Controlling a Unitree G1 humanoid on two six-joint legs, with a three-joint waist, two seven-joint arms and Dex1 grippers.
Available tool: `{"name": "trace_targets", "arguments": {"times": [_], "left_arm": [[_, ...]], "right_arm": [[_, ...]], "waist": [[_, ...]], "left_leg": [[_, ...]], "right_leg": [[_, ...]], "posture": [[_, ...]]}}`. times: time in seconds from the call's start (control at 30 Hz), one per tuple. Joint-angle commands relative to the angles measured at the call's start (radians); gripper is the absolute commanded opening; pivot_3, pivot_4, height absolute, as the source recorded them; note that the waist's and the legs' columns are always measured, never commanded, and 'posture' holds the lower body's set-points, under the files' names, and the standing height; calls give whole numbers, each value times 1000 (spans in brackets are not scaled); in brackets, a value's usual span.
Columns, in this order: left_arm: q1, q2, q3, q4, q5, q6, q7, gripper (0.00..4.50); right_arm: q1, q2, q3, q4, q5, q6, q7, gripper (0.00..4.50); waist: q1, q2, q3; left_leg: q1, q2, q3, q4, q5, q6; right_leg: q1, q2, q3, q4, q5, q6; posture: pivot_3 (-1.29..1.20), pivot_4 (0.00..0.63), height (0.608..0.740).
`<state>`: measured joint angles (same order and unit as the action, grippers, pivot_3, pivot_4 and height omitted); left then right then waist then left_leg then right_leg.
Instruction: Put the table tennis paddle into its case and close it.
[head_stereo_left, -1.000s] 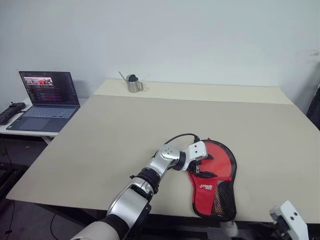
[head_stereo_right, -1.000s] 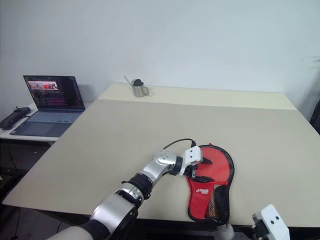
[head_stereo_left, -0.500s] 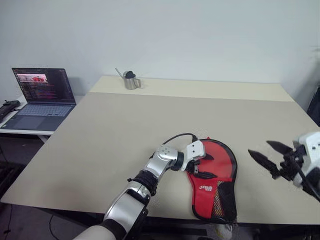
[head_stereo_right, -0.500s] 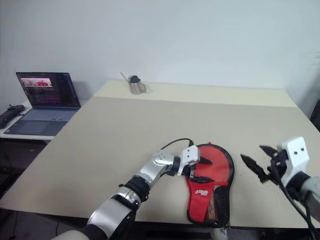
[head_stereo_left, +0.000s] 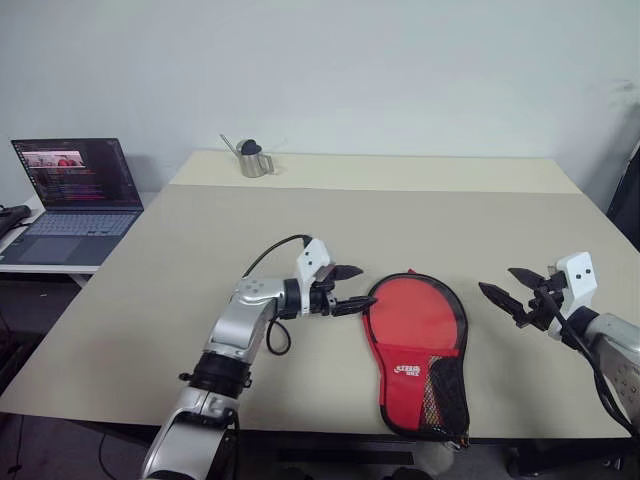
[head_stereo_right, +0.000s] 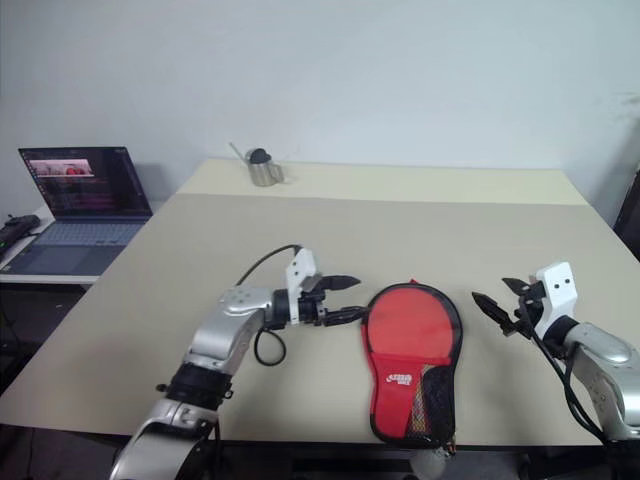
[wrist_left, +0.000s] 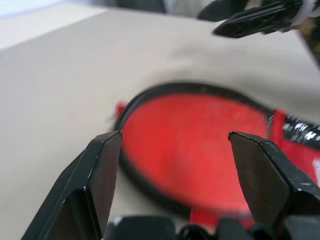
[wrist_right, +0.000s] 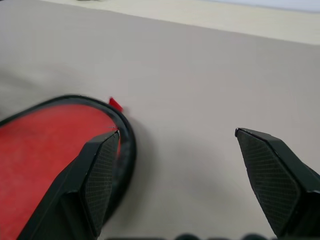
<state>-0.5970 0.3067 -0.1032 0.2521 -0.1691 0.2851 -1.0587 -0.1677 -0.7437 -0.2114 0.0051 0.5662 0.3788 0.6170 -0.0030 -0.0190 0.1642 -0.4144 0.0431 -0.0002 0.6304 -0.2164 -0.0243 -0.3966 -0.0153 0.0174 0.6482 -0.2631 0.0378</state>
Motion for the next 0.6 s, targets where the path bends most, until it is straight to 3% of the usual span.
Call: {"name": "trace_targets", "arguments": {"times": [0.03, 0.3, 0.6], "left_arm": [[4, 20, 30, -70, -30, 7, 38, 3732], [-102, -30, 3, 53, 26, -88, 171, 3732], [-201, -89, -19, 318, 71, -267, 198, 3732]], "right_arm": [[-26, -7, -56, 19, -9, -34, 46, 4027], [21, -50, -185, 7, -1, -5, 54, 4027], [157, -30, -246, -199, 18, 99, -6, 4027]], "waist": [[3, 0, 0], [10, 0, 0], [-5, 1, 0]], "left_leg": [[0, 0, 0, 0, 0, 0], [-1, -1, 1, 1, 0, 0], [-1, 0, 1, 0, 0, 0]], "right_leg": [[0, 0, 0, 0, 0, 0], [0, -1, 0, 0, 0, 0], [-1, 0, 1, -1, 0, 0]], "posture": [[0, 150, 740], [0, 150, 740], [0, 150, 740]]}}
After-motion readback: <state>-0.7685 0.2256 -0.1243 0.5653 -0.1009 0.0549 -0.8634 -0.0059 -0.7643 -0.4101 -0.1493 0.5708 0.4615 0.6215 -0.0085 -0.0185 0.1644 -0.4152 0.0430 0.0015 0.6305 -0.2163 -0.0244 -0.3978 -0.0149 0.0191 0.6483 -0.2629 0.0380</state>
